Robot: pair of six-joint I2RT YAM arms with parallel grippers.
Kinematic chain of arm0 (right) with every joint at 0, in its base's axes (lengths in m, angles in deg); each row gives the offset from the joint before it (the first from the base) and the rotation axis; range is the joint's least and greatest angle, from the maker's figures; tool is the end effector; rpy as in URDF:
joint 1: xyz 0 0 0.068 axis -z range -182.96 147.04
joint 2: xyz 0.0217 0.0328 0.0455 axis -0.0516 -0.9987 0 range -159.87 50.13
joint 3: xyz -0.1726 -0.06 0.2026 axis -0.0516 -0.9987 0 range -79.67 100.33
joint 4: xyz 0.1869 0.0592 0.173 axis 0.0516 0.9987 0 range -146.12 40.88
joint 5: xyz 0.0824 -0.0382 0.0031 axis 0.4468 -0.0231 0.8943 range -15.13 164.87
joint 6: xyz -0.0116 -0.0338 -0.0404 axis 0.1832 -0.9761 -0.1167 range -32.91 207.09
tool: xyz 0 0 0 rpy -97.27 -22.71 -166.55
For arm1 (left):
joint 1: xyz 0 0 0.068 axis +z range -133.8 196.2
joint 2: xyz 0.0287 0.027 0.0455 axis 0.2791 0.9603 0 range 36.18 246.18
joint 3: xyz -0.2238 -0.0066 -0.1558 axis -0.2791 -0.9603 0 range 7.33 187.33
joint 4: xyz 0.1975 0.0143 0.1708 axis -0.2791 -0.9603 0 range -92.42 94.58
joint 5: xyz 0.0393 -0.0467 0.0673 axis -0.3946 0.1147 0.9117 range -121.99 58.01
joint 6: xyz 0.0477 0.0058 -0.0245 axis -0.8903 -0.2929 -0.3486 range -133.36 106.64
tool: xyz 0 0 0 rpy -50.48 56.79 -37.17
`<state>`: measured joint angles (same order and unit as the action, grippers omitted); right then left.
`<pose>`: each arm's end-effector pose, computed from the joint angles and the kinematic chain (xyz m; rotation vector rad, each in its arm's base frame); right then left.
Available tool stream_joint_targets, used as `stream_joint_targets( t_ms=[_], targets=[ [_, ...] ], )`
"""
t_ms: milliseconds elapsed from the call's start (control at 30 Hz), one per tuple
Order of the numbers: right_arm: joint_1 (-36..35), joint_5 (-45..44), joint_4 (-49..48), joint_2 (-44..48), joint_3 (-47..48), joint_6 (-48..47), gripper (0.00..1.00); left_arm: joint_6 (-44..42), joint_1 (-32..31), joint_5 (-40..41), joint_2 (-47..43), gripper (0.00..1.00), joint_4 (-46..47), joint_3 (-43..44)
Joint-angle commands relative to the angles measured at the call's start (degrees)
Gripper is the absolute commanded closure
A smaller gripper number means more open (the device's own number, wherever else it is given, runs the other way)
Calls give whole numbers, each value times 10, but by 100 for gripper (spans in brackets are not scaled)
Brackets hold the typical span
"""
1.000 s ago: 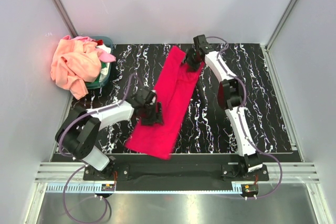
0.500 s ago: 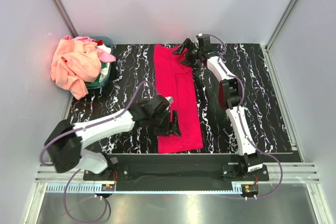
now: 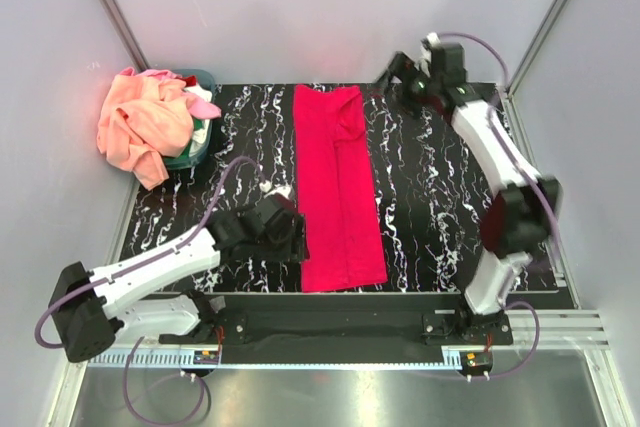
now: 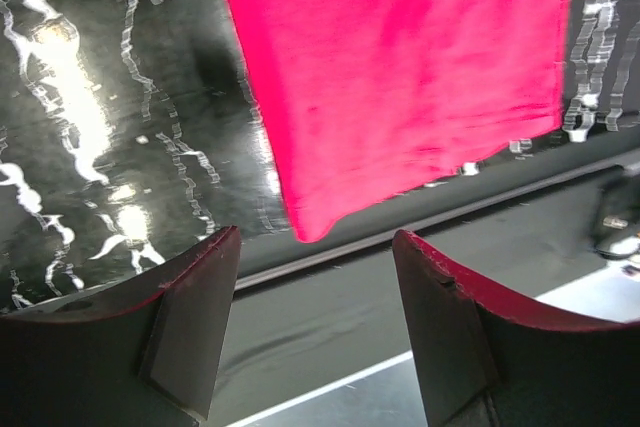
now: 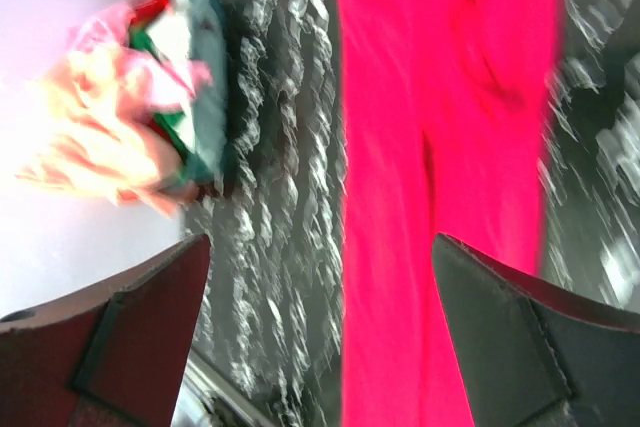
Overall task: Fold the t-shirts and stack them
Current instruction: Fold the tshirt
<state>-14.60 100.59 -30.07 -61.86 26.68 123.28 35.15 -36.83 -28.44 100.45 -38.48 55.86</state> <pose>0.4462 0.1076 0.3382 0.1938 2.2088 0.9564 0.1307 -0.1698 0.2489 0.0833 2.7000 -0.5311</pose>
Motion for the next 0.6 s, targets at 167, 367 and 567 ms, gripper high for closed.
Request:
stream_joint_targets(
  t_ms=[167,367,567],
  targets=[
    [-6,-130,164,357,-497,-59,4,22,-4,18,-48,33,86,-102],
    [-128,-110,190,521,-668,46,11,42,-10,-5,-49,35,145,-157],
    [-184,-84,108,528,-775,115,22,91,-19,-21,-60,37,228,-224]
  ],
)
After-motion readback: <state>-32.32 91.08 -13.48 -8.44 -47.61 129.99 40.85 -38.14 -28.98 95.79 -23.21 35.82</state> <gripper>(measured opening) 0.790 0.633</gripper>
